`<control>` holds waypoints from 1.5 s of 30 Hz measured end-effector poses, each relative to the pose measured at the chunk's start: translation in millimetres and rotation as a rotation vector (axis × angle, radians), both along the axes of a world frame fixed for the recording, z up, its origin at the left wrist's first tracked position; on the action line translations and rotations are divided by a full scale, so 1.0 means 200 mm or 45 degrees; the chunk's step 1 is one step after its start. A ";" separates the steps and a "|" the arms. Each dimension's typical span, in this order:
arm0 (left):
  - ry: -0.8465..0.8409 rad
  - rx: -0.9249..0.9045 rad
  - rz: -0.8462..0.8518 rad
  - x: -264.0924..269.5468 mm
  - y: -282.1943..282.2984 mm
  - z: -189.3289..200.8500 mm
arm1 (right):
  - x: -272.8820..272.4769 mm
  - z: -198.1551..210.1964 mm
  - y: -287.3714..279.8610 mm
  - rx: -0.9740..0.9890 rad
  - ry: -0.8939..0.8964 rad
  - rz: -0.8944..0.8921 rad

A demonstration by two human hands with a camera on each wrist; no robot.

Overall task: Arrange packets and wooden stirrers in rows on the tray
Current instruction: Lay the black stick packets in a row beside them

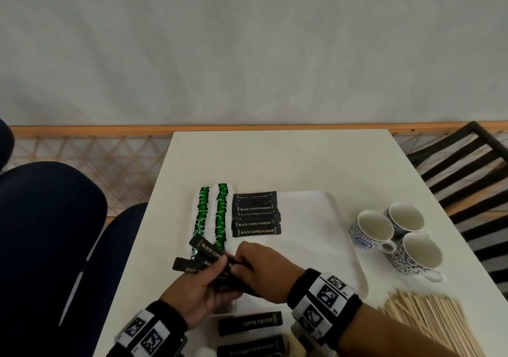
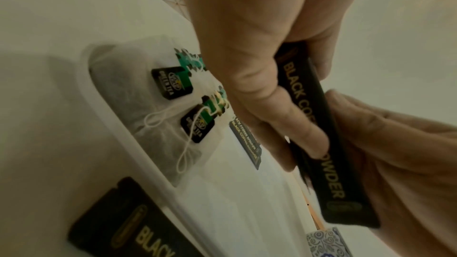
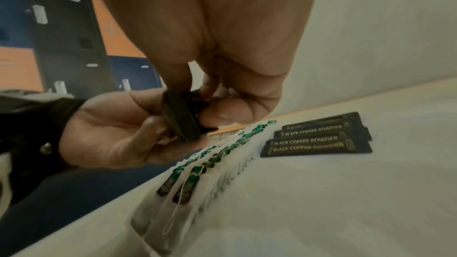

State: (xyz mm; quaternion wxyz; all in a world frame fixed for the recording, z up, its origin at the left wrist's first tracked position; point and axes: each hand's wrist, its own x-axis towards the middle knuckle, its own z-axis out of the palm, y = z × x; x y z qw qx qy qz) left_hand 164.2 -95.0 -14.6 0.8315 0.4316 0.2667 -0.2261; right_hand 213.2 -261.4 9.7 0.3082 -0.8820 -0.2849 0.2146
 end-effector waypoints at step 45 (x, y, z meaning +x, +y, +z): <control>0.082 0.082 -0.037 0.01 0.09 -0.05 | 0.34 -0.34 -0.13 -0.430 -0.279 -0.281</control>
